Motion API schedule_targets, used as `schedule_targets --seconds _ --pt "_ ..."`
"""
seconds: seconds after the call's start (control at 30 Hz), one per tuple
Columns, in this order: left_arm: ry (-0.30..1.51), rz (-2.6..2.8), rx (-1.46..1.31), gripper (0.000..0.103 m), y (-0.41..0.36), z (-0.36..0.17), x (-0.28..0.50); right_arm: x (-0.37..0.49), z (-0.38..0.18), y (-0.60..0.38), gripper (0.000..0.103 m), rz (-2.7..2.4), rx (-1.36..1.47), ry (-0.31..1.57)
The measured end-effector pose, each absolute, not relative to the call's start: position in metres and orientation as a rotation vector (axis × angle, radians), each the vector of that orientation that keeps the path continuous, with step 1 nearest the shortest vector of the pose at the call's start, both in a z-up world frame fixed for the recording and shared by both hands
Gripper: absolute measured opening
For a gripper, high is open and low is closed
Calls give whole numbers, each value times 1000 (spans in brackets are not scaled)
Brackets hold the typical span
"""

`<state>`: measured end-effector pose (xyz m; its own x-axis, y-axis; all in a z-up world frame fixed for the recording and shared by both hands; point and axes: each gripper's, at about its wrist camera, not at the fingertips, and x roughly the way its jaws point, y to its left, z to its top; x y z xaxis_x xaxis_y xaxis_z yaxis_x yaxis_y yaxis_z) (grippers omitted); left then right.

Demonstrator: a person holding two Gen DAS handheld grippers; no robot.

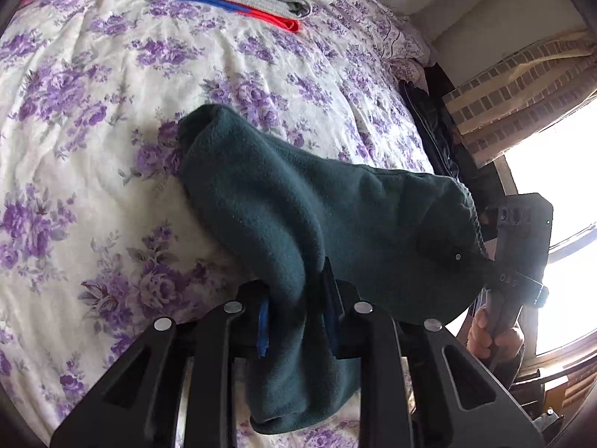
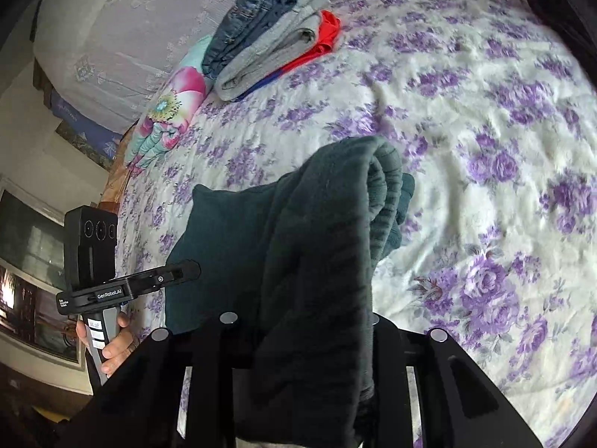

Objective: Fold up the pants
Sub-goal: 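Lift the bundle with both tools and carry it onto the clothes stack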

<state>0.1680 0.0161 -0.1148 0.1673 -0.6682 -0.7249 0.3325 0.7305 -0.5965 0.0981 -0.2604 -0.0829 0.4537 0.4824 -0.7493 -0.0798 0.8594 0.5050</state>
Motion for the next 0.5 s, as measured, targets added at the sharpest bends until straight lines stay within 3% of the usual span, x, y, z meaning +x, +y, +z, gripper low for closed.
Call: schedule_targets --seconds 0.23,0.5 --pt "1076 -657 -292 21 30 -19 225 173 19 -229 27 435 290 921" --pt "949 -478 -249 22 27 109 424 381 125 -219 27 367 197 806"
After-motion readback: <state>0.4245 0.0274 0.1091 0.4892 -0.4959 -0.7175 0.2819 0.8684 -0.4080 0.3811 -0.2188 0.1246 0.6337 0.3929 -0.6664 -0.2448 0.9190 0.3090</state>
